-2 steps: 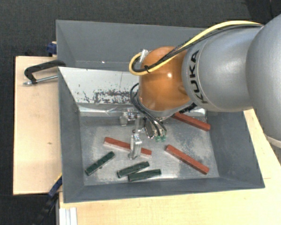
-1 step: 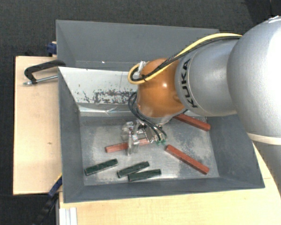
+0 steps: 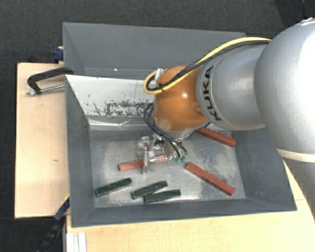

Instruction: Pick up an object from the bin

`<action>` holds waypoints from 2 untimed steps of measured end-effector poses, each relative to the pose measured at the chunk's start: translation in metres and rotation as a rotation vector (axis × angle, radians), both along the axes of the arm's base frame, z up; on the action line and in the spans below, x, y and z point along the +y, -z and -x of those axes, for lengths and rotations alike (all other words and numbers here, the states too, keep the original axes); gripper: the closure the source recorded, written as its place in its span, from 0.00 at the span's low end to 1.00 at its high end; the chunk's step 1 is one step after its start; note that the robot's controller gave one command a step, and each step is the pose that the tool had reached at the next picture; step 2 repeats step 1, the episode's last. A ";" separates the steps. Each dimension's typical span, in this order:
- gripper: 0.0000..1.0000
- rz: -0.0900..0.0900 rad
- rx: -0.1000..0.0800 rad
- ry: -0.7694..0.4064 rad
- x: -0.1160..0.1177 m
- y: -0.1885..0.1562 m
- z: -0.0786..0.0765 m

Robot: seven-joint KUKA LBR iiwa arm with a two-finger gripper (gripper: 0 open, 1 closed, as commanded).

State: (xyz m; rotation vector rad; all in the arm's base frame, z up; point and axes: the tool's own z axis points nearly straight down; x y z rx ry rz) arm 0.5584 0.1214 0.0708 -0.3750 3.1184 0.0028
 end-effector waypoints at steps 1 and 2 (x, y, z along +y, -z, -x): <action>1.00 -0.001 -0.012 -0.028 -0.001 -0.181 0.013; 1.00 -0.001 -0.012 -0.028 -0.001 -0.181 0.013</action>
Offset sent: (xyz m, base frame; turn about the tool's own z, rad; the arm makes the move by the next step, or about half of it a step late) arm 0.0000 0.0000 0.0000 0.0000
